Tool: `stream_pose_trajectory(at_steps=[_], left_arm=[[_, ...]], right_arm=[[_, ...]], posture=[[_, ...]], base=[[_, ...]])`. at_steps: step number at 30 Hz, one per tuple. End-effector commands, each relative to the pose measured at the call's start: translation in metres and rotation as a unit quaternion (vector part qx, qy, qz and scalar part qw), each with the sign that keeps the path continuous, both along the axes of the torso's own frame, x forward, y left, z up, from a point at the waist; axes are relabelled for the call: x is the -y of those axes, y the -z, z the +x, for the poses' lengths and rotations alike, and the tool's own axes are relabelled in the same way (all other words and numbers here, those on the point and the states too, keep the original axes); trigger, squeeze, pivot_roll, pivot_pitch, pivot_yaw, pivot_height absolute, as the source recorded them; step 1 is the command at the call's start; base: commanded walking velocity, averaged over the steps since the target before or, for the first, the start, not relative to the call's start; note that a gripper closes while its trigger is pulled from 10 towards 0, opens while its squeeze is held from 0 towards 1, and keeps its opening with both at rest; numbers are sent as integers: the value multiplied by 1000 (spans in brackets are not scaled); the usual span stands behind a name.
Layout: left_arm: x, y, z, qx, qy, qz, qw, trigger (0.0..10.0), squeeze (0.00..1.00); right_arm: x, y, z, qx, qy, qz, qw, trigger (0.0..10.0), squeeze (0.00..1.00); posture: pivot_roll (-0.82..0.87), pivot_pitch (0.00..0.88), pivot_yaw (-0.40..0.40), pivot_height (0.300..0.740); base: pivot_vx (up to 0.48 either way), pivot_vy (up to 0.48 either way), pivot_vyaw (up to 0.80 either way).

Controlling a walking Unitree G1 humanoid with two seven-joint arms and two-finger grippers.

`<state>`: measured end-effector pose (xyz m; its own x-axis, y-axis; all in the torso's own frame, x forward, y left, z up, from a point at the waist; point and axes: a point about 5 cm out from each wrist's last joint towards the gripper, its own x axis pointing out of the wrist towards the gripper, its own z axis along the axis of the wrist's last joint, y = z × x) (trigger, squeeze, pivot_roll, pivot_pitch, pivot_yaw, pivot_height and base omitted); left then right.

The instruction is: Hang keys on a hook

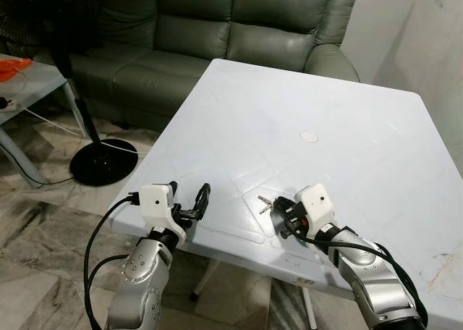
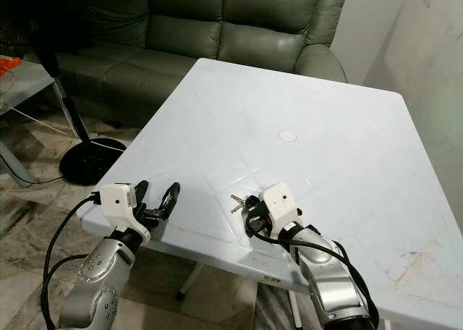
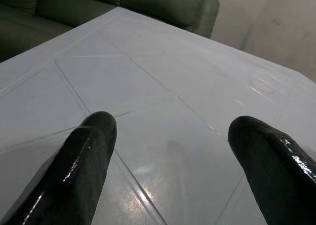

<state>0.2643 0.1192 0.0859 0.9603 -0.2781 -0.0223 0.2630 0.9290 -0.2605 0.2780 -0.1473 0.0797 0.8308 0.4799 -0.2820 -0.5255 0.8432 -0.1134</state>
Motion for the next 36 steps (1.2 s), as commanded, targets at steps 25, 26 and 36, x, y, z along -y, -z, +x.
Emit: stream_pose_trajectory(at_steps=[25,26,36], left_arm=[[-11,-22,34,52,-16,39,998,10000,0],[-12,-24,37,60,-18,42,997,10000,0],[-9,-26,32,104,-16,28,994,10000,0]], right_arm=[[16,-32,18,134,168,166,962,10000,0],[19,-33,17,146,186,164,958,10000,0],[23,-37,-2,238,211,127,940,10000,0]], posture=[[26,0,-58,740],[21,0,-55,740],[5,0,-38,740]], base=[[0,0,0],[0,0,0],[0,0,0]])
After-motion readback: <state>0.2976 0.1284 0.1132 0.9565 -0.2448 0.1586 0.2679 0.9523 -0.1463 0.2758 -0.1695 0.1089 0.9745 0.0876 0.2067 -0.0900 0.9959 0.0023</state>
